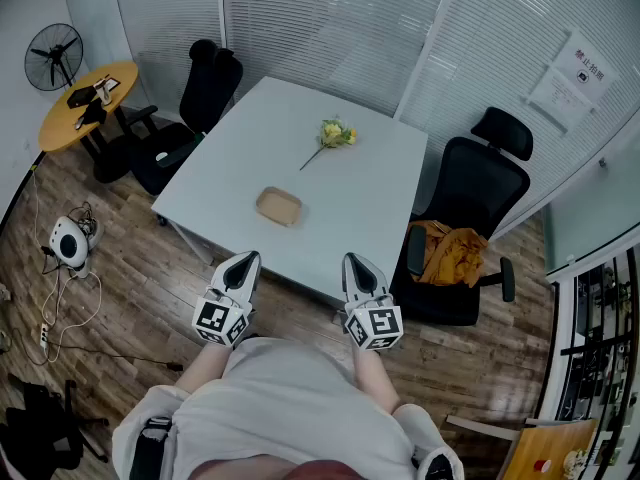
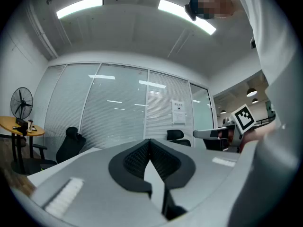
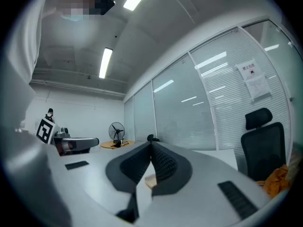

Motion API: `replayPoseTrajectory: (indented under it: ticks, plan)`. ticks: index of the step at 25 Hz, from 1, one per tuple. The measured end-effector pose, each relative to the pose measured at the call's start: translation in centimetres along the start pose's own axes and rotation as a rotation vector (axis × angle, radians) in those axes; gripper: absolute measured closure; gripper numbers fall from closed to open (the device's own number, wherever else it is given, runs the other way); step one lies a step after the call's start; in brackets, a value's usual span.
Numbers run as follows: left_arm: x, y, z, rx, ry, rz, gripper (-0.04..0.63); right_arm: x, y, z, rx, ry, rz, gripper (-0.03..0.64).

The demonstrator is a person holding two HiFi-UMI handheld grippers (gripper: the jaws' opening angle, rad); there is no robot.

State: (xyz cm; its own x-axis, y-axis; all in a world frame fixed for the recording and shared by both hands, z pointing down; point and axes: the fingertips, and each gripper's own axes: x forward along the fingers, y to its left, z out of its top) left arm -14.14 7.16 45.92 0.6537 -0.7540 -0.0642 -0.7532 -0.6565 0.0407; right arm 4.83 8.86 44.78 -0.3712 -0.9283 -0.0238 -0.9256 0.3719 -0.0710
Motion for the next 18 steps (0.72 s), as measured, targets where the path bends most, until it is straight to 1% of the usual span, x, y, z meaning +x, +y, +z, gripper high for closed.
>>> replayPoseTrajectory:
  ticks: [3, 8, 18]
  plan:
    - [0.02, -0.5, 0.26, 0.007, -0.007, -0.021, 0.586, -0.17, 0.13, 0.1, 0.002, -0.002, 0.001, 0.609]
    - [0.19, -0.77, 0.34, 0.008, -0.005, -0.031, 0.586, -0.03, 0.39, -0.06, 0.004, 0.007, 0.013, 0.609]
    - [-0.24, -1.19, -0.18, 0.005, 0.016, -0.006, 0.586, -0.45, 0.72, -0.24, -0.013, 0.004, 0.044, 0.609]
